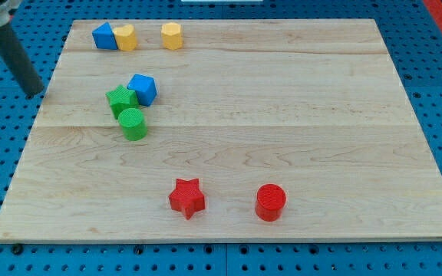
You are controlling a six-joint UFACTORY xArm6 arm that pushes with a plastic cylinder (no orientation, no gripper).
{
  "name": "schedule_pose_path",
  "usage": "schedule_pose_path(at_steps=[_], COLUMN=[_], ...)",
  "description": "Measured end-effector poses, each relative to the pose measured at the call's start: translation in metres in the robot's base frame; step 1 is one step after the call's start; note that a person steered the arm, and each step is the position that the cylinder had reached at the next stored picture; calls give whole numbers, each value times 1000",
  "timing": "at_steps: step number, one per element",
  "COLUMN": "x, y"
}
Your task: Push the blue triangle into the blue cube
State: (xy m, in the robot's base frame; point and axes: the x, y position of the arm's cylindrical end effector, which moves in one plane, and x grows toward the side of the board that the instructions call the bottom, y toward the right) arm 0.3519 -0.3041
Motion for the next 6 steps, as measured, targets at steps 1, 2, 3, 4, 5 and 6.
schedule_pose_path(at_steps=[1, 2, 3, 4, 5, 6], x=[-80, -129, -111, -48, -1, -52], y=[18, 66, 121, 122, 126, 81])
